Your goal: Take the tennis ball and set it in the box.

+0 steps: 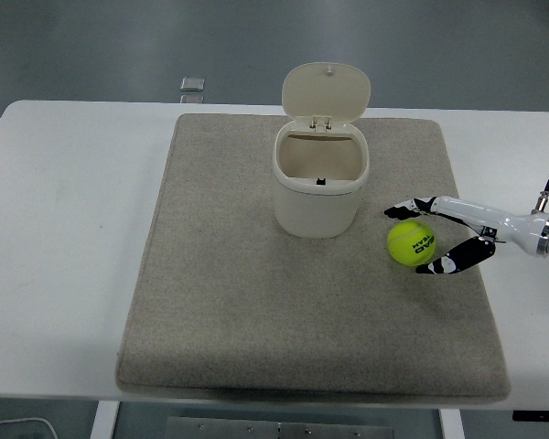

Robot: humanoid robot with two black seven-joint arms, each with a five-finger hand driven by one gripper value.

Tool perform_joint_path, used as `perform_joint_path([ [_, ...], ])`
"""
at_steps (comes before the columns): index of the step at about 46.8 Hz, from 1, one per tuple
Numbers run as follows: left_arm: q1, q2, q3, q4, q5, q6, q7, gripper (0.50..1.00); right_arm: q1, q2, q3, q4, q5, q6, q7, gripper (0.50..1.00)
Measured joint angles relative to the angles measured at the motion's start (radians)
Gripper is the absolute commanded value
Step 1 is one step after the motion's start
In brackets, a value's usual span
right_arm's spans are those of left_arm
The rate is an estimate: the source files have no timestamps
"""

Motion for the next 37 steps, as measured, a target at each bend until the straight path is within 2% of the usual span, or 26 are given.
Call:
perform_joint_path([
  [7, 0.000, 0.000, 0.000, 0.000, 0.000, 0.000, 0.000, 0.992, -0.004, 0.002, -0.004, -0.001, -0.019, -0.002, 0.000, 0.764],
  [12, 0.000, 0.000, 0.000, 0.000, 0.000, 0.000, 0.000, 0.992, -0.004, 0.002, -0.005, -0.002, -0.027, -0.003, 0.001, 0.740],
  [27, 0.000, 0.000, 0.000, 0.000, 0.000, 0.000, 0.000, 0.992, 0.000, 0.002, 0.002, -0.003, -0.047, -0.002, 0.009, 0.500],
  [31, 0.000, 0.000, 0.000, 0.000, 0.000, 0.000, 0.000, 0.992, 0.012, 0.001, 0.014, -0.002, -0.037, -0.001, 0.032, 0.500],
  [37, 0.000, 0.000, 0.000, 0.000, 0.000, 0.000, 0.000, 0.992, 0.038, -0.014, 0.023, 0.018, -0.011, 0.008, 0.095, 0.500],
])
